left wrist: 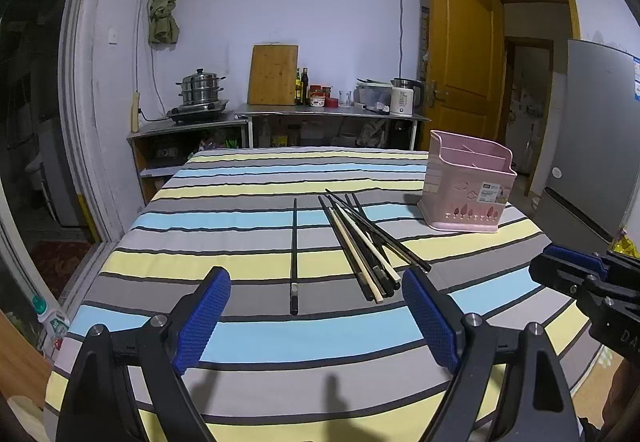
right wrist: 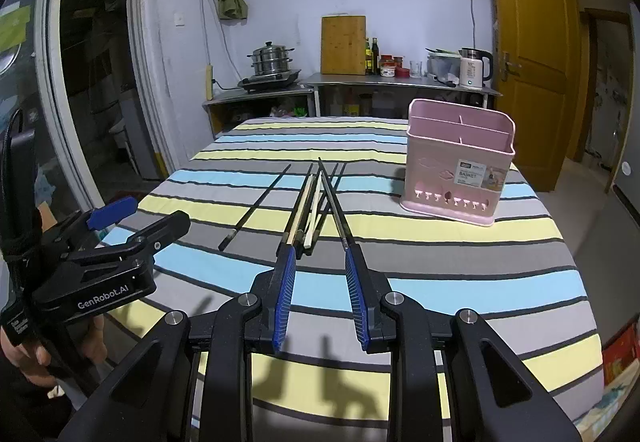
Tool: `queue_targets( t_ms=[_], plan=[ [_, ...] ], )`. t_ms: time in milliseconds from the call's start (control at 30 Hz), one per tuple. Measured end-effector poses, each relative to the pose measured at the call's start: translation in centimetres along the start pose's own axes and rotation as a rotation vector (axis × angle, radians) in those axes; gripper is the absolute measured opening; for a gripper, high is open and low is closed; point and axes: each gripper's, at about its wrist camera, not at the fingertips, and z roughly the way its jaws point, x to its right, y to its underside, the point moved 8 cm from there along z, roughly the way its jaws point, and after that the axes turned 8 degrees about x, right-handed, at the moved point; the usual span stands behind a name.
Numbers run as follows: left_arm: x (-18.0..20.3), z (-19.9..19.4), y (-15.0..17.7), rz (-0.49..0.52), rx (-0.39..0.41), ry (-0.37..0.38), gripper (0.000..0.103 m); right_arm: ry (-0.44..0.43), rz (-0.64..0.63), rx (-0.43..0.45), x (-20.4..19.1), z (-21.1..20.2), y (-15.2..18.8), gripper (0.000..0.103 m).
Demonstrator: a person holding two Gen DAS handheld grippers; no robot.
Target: Organize utensils
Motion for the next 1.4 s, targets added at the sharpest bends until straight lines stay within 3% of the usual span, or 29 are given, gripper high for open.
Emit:
queue_targets(
  t_ms=[1400],
  plan=[
    [0.88,0.35,0.16,0.014,-0.01,0.032,0.088,0.001,0.009,-0.012,0.17,0.53,0.32,0.027]
  ],
)
